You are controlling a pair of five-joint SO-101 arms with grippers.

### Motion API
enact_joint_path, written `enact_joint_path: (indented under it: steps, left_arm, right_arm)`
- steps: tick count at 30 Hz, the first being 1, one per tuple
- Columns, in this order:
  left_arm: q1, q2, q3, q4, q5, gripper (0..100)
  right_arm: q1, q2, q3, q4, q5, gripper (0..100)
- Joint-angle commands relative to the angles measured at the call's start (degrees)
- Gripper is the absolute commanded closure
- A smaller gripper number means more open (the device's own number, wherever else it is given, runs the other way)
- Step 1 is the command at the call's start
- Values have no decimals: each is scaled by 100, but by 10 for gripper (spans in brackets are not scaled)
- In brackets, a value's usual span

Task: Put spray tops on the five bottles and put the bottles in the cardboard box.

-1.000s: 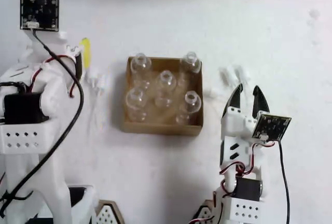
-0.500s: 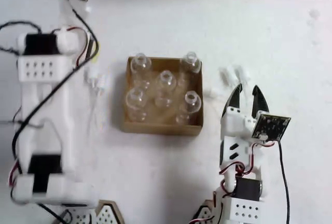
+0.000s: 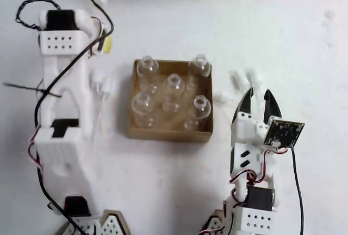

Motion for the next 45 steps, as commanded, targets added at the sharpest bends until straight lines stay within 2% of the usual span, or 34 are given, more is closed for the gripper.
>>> enact_joint_path:
  steps: [1,7,18,28,34,40,45]
  left_arm:
    - [31,664,-624,-9,-26,838]
    - [-347,1710,-1134,-35,870,838]
    - [-514,3099,-2514,255,1697,838]
    - [-769,4127,-3587,299,1741,838]
    - [-866,4286,-3719,369,1714,841]
    - [-804,4268,-3727,422,1705,954]
    - [-804,4154,-4018,580,1705,976]
  right_arm:
    - [-31,4,53,-84,88,872]
    - [-31,4,53,-84,88,872]
    - [-31,4,53,-84,88,871]
    - [-31,4,53,-84,88,871]
    - [-31,4,53,-84,88,871]
    - [-31,4,53,-84,88,871]
    - [-31,4,53,-84,88,871]
